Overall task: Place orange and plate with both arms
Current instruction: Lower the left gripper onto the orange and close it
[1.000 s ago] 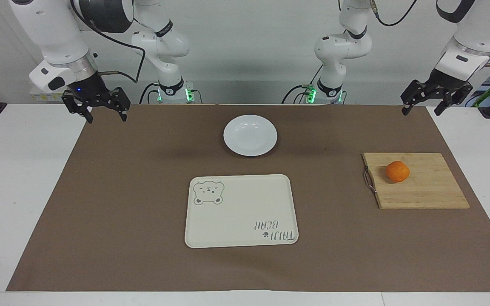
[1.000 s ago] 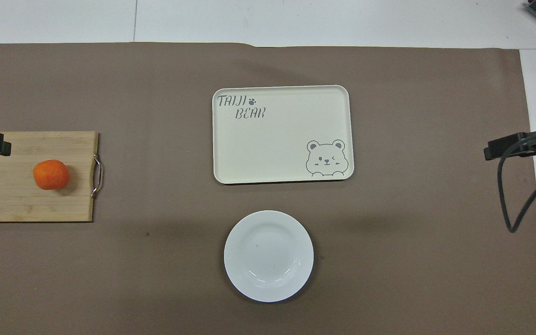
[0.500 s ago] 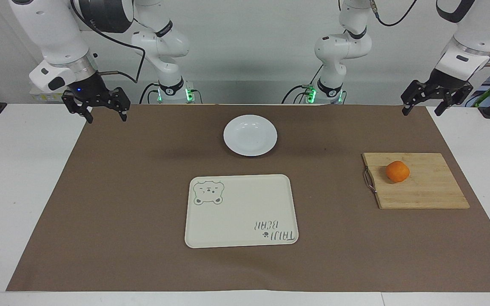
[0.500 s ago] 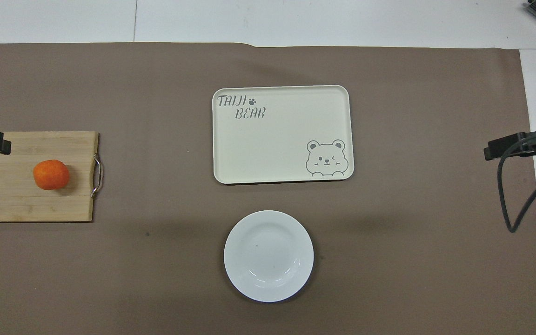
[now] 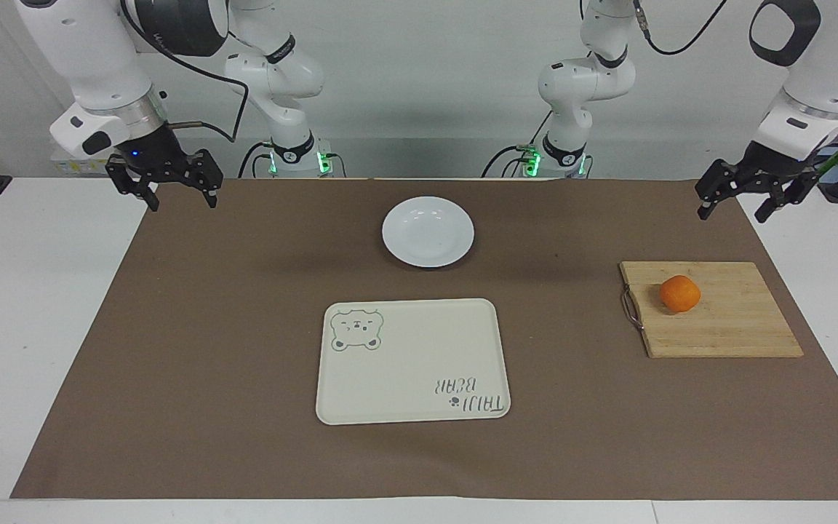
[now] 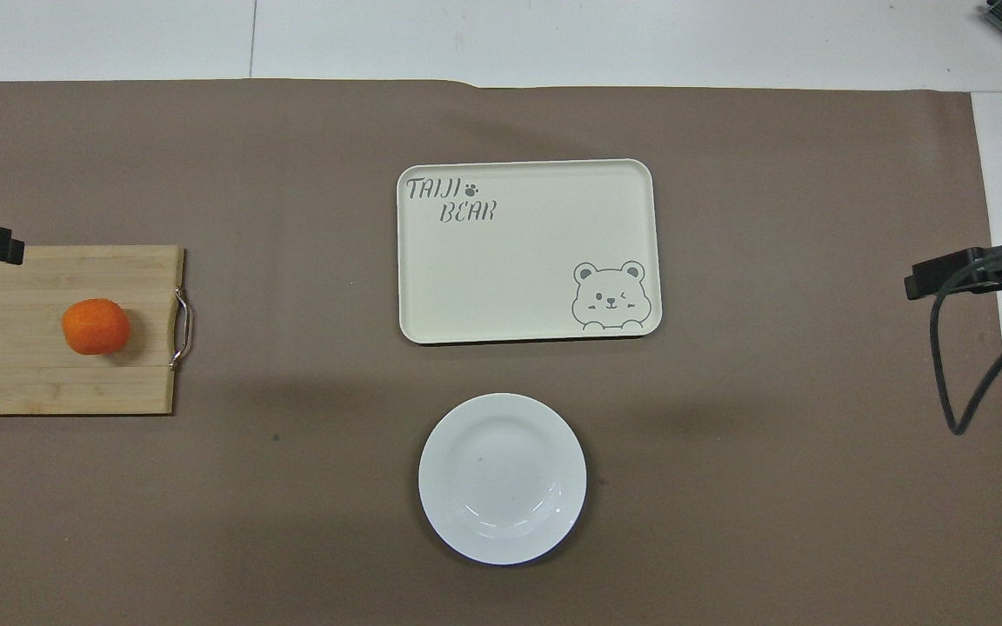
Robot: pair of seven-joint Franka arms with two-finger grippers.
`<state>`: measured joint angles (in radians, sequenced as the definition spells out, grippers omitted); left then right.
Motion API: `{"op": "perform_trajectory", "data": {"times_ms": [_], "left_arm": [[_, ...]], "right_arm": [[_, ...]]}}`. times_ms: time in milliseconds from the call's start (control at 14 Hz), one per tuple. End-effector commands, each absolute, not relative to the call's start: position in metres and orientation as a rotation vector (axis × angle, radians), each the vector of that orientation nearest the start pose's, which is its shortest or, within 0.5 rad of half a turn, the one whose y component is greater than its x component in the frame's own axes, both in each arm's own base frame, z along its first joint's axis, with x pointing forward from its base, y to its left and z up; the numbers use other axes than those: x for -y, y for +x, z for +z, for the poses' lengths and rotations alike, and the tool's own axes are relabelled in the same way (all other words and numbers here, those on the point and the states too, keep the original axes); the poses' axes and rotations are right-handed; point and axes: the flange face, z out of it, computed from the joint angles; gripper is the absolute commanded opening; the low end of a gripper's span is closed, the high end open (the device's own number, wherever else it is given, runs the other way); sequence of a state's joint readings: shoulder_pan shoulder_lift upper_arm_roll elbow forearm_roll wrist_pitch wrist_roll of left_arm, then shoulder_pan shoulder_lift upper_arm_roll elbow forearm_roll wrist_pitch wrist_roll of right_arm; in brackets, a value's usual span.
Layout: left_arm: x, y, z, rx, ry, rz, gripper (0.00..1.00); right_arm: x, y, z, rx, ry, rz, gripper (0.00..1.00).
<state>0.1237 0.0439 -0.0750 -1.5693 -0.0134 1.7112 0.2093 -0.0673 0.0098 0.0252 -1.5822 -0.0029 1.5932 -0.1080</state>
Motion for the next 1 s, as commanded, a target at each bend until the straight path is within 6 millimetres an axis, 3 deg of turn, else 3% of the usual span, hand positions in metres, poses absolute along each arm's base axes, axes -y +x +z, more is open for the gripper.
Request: {"op": "perform_trajectory", "data": {"times_ms": [0, 143, 357, 714, 857, 929], "left_arm": [[-0.051, 0.593, 0.575, -0.350, -3.106, -0.193, 1.00], [-0.062, 0.598, 0.542, -0.411, -3.094, -0.190, 1.00], [-0.053, 0.597, 0.508, -0.435, -3.102, -0.142, 1.00], [-0.060, 0.597, 0.496, -0.485, -3.099, -0.121, 1.00], [-0.060, 0.593, 0.469, -0.481, -3.104, -0.091, 1.00], [-0.062, 0.596, 0.446, -0.480, -3.105, -0.094, 1.00]], "right_arm": [[0.023, 0.559, 0.617, 0.078, -3.151, 0.008, 1.00], [0.023, 0.559, 0.617, 0.078, -3.151, 0.008, 1.00], [0.023, 0.559, 0.617, 0.078, -3.151, 0.008, 1.00], [0.023, 0.559, 0.616, 0.078, -3.151, 0.011, 1.00], [0.023, 0.559, 0.617, 0.078, -3.151, 0.008, 1.00], [0.023, 0.559, 0.617, 0.078, -3.151, 0.008, 1.00]]}}
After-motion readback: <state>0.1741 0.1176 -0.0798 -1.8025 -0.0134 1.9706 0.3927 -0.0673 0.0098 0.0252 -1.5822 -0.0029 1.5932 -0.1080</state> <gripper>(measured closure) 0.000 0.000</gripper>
